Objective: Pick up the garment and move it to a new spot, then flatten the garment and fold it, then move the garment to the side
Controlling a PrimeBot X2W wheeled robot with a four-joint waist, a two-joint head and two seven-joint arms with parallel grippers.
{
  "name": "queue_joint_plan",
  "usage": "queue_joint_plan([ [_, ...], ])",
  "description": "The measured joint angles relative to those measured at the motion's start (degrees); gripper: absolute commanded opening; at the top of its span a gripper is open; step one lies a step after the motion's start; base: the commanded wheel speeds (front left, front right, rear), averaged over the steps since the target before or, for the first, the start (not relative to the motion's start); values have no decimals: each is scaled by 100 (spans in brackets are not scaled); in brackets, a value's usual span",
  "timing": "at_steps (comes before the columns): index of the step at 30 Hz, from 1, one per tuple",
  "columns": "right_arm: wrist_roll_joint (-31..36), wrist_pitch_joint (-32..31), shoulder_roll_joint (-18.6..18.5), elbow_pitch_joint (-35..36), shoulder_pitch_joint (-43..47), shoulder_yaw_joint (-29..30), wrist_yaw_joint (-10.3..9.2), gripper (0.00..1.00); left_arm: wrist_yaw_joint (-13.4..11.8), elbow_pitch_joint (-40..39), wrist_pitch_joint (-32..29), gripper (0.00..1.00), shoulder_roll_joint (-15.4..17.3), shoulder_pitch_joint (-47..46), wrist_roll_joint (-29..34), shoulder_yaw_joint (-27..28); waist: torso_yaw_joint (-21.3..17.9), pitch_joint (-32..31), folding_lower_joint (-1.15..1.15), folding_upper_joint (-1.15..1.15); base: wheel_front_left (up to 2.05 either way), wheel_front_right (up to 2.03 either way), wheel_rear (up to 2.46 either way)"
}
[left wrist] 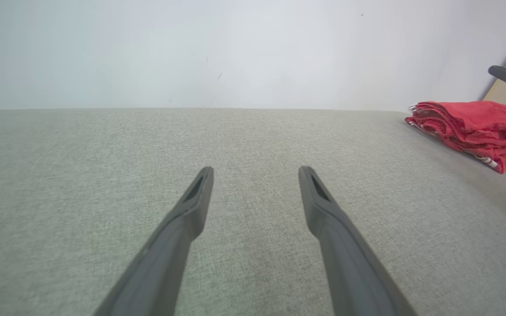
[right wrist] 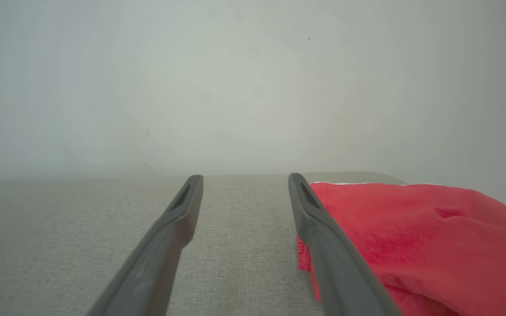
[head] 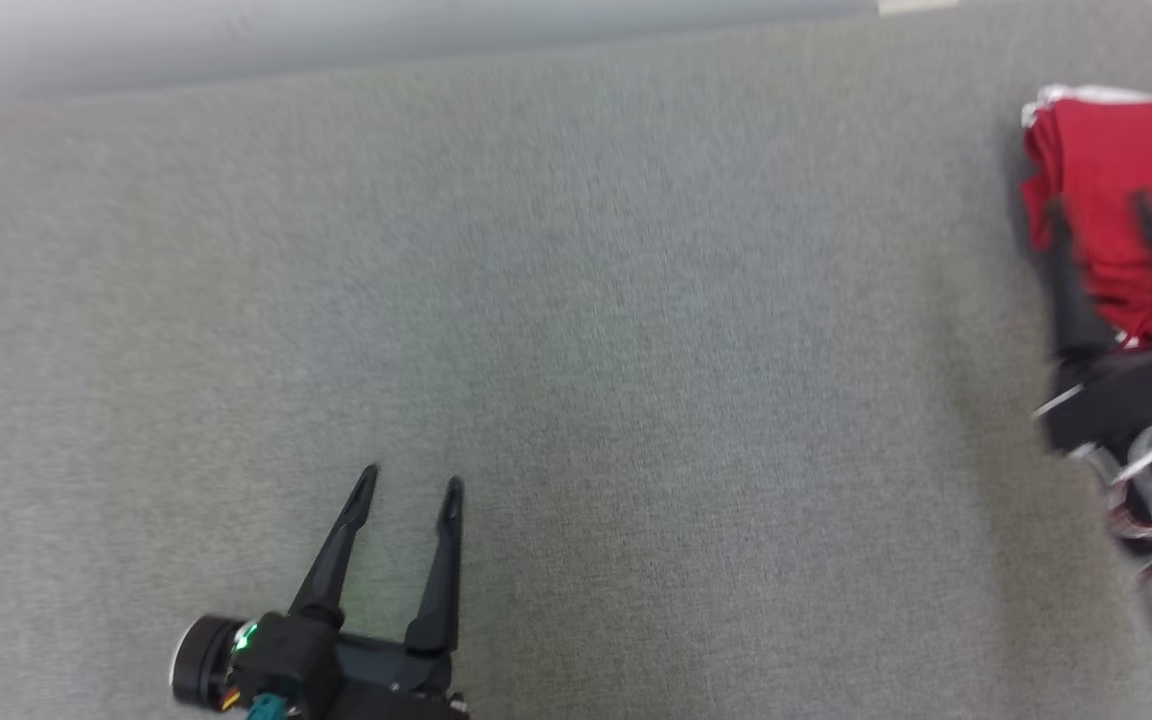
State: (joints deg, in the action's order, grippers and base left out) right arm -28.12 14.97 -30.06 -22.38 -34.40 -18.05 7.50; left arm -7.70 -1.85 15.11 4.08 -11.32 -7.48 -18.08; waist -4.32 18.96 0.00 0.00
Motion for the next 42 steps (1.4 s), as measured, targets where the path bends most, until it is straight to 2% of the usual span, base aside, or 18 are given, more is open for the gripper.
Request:
queue_joint_plan([
  [3, 226, 0, 250, 260, 222, -189, 0, 100, -45, -3, -1, 100, -19, 171, -126, 130, 42, -241, 0, 0, 0, 0, 0],
  [9, 603, -1, 760, 702, 762, -212, 0, 100, -60, -10, -1, 100, -62, 482, -365, 405, 140, -737, 0, 1, 0, 0, 0],
  [15, 1038, 0, 1162, 1238, 1538, 18, 0, 100, -42, -177, -1, 100, -78, 904, -397, 625, 237, -1248, -1, 1, 0, 0, 0],
  [18, 1173, -1, 1345, 1492, 1964, 211, 0, 100, 60, -321, -1, 100, -66, 1067, -254, 691, 279, -1490, -1, 1, 0, 0, 0],
  [27, 1355, -1, 1582, 1931, 2999, 606, 0, 100, 160, -483, -1, 100, -76, 1652, -76, 1107, 355, -1976, -1, 1, 0, 0, 0],
  [32, 1406, -1, 1689, 1981, 3531, 828, 0, 100, 330, -446, -1, 100, -76, 1812, -15, 1328, 396, -2148, -1, 1, 0, 0, 0],
  [36, 1367, -1, 1804, 2050, 3904, 735, 0, 100, 510, -412, -1, 100, -85, 1977, 49, 1429, 411, -2264, 0, 1, 0, 0, 0],
  [42, 1343, -1, 1834, 2102, 3998, 615, 0, 100, 570, -372, 0, 100, -100, 2076, 75, 1501, 368, -2319, 0, 1, 0, 0, 0],
])
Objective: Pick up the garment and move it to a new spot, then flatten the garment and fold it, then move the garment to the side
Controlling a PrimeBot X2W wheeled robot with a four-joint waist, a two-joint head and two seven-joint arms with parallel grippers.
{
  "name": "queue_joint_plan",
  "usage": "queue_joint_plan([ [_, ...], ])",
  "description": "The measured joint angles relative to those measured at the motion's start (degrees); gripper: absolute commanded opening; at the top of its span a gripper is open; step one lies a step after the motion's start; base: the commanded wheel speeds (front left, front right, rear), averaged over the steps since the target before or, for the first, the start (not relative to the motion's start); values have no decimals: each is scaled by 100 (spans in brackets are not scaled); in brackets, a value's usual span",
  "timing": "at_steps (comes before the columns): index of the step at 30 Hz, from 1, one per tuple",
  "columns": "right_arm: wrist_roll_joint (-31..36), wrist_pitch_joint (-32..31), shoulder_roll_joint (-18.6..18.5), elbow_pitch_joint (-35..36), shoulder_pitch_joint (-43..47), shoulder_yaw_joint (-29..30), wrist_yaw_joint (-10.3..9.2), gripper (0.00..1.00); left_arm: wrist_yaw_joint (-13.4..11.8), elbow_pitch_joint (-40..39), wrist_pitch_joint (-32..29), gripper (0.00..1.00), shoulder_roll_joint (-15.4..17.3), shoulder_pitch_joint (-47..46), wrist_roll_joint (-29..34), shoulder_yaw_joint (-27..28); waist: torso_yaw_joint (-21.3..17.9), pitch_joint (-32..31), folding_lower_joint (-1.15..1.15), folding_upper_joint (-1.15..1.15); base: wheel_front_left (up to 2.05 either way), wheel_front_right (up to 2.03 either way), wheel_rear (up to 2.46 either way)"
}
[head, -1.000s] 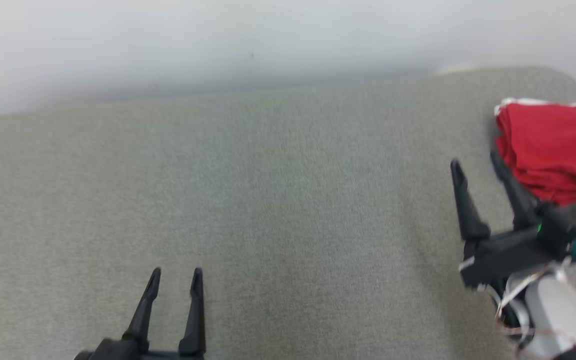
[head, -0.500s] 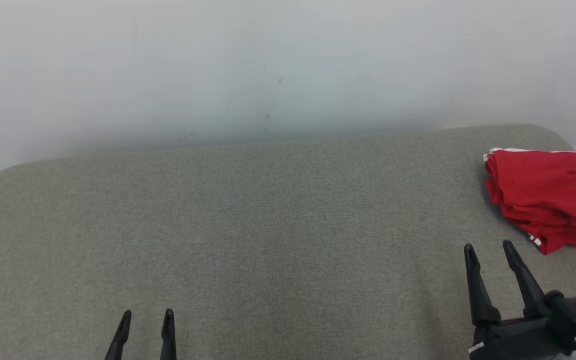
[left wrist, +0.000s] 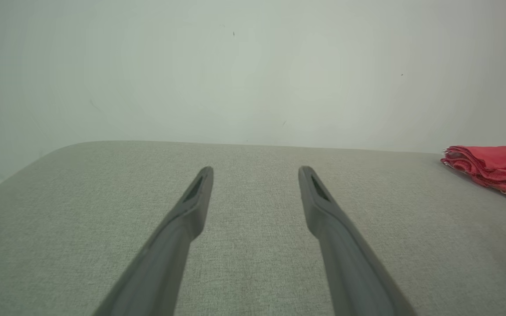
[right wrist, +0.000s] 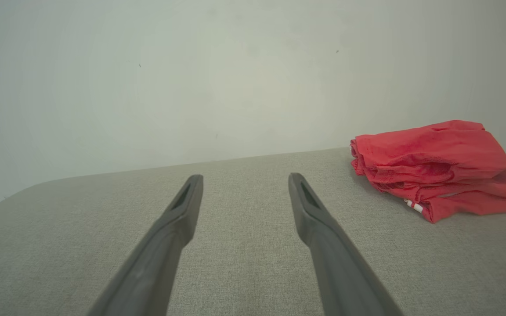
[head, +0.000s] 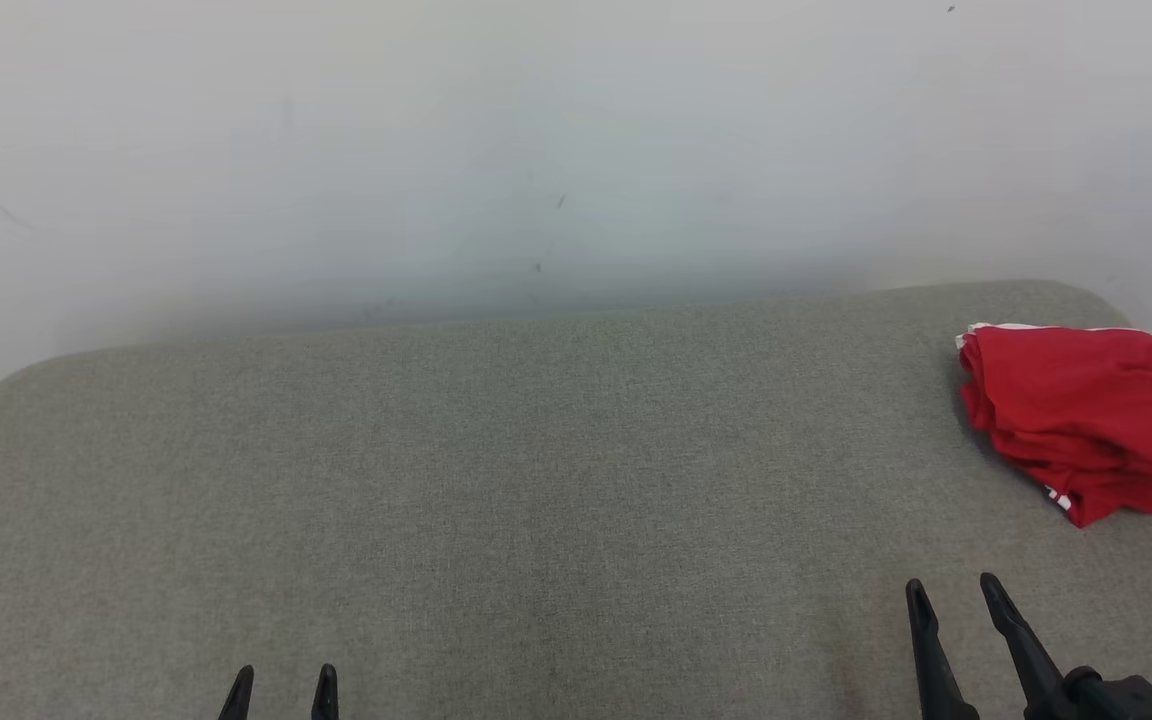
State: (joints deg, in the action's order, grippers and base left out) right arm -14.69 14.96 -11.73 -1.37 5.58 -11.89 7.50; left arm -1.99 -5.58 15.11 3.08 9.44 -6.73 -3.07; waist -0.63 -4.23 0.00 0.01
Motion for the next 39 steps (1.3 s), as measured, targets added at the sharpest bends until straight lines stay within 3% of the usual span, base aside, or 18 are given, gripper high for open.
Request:
queue_joint_plan([
  [4, 0, 0, -31, 2, 26, -54, 0, 100, 38, -2, -1, 100, -9, -1, 36, 31, -4, -22, 0, 0, 0, 0, 0],
  [5, 0, -2, -25, -24, 34, -57, 0, 0, 38, 20, 0, 0, -9, -1, 49, 33, -1, -25, 0, 0, 0, 0, 0],
  [12, -66, -60, 49, -357, 225, -85, 0, 0, 38, 334, -21, 0, -20, 5, -83, 8, -1, -21, 1, 0, 0, 0, 0],
  [39, -2965, -609, 16, -485, 69, 537, 0, 0, 290, 949, -448, 0, -14, -548, -2961, -163, 13, 76, 1, 0, 0, 0, 0],
])
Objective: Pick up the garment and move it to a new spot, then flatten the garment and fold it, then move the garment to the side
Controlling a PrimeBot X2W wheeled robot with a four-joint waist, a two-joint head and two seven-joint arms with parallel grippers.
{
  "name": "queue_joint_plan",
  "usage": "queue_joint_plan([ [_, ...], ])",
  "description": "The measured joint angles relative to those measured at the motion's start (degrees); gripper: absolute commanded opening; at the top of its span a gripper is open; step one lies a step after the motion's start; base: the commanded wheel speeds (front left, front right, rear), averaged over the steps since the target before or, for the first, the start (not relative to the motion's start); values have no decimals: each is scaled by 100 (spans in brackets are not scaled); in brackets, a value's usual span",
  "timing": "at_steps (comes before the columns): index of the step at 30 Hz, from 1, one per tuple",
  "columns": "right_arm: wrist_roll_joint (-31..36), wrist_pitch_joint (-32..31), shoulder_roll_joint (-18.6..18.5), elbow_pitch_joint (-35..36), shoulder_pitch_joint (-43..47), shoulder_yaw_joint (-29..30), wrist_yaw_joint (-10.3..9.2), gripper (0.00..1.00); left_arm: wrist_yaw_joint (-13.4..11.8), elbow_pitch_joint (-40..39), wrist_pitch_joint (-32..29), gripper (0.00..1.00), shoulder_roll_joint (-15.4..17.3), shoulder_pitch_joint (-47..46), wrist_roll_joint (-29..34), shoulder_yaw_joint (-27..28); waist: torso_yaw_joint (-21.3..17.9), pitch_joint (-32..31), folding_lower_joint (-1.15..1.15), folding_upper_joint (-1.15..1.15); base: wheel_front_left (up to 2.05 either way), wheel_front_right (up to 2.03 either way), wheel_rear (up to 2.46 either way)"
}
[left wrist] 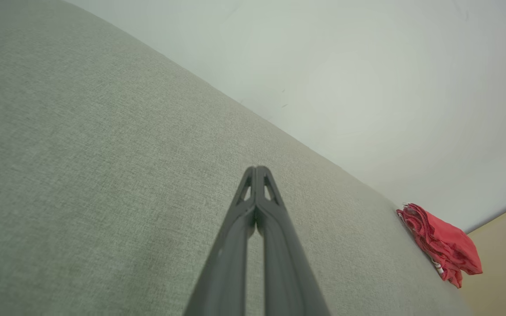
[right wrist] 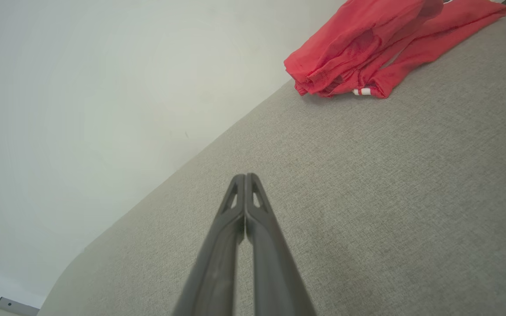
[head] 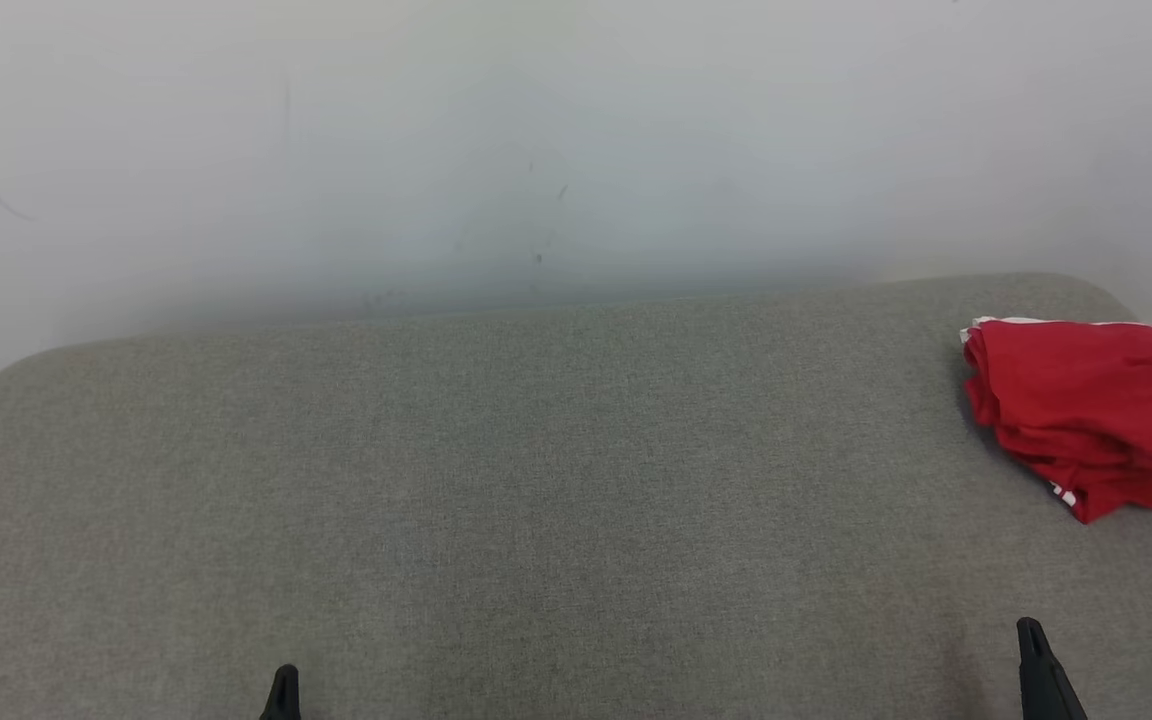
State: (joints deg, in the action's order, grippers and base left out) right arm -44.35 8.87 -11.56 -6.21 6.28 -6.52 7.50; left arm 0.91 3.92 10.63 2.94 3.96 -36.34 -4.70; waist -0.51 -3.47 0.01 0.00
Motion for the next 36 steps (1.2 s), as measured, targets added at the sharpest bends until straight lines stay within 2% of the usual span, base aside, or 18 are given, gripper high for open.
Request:
queue_joint_plan([
  [36, -2759, -467, -114, -74, -234, 545, -2, 0, 261, 617, -405, 0, 11, -674, -2664, -156, 18, 123, 0, -1, 0, 0, 0],
])
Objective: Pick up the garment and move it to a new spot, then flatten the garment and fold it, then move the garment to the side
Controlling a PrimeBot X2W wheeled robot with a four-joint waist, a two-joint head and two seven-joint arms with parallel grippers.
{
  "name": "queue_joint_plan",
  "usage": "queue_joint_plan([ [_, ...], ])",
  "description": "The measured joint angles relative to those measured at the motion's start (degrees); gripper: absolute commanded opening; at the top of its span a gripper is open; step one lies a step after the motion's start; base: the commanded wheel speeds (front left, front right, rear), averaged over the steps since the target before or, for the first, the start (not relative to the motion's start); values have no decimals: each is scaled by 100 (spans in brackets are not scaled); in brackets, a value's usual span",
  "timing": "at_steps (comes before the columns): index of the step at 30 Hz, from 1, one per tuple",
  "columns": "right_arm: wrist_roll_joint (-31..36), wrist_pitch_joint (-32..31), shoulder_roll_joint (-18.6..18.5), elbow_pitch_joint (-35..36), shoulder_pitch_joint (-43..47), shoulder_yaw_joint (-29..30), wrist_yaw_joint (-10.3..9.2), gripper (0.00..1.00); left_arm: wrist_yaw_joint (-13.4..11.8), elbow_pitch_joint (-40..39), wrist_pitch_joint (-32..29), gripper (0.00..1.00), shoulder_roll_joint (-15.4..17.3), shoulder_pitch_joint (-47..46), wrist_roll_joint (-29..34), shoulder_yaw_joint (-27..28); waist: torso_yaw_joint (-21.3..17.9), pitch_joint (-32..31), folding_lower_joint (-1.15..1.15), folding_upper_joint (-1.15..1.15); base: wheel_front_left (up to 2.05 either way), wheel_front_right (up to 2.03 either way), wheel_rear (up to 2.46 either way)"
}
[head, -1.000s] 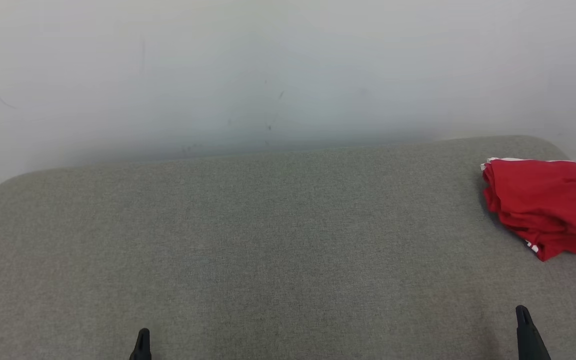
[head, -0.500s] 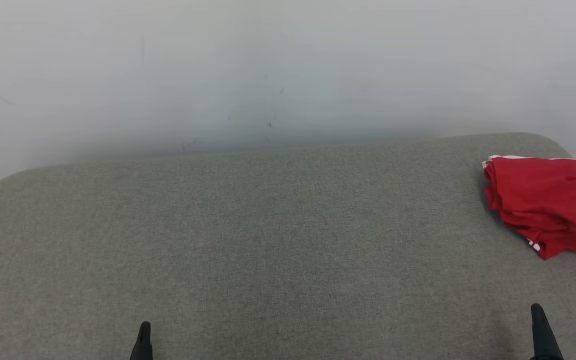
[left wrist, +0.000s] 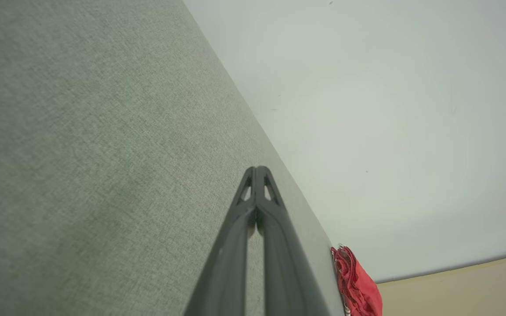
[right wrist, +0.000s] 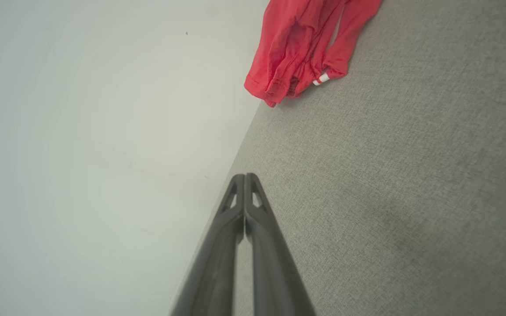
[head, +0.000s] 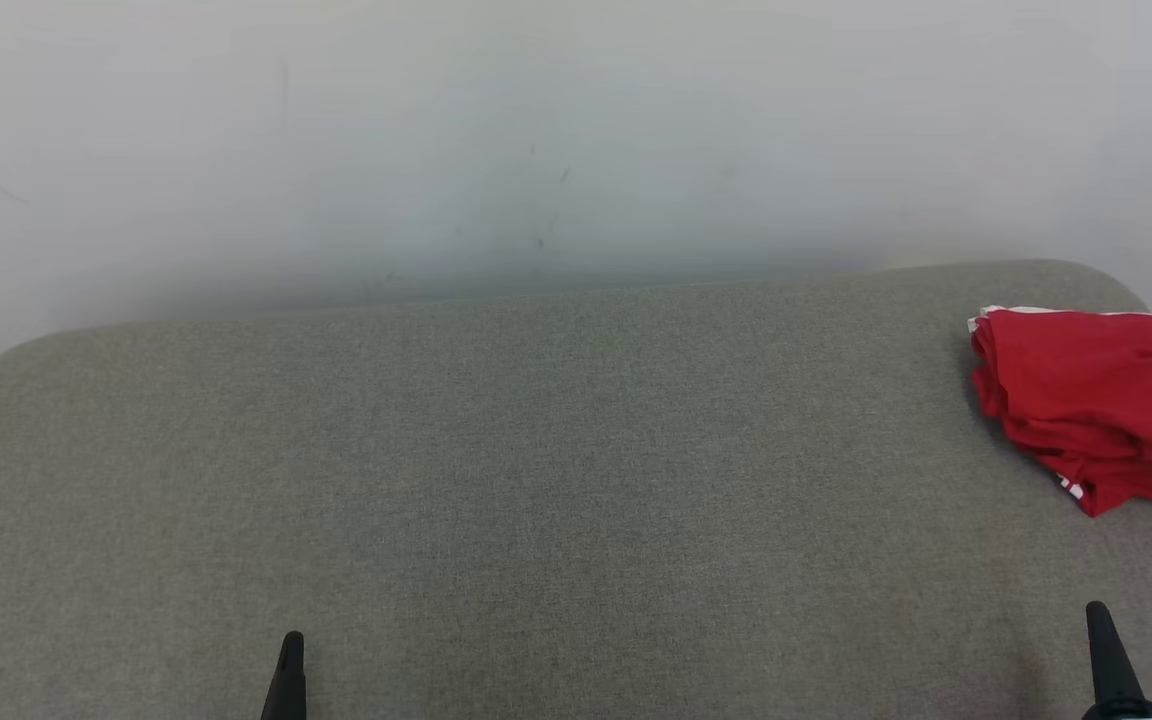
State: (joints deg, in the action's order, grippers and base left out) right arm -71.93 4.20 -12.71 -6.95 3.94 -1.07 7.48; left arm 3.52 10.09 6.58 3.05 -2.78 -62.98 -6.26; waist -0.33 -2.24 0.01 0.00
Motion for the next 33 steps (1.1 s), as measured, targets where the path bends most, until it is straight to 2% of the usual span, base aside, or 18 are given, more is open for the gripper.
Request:
queue_joint_plan([
  [33, -1992, -300, -114, -55, -171, 359, 0, 0, 196, 426, -300, 0, 5, -466, -1930, -98, 18, 120, -1, 0, 0, 0, 0],
])
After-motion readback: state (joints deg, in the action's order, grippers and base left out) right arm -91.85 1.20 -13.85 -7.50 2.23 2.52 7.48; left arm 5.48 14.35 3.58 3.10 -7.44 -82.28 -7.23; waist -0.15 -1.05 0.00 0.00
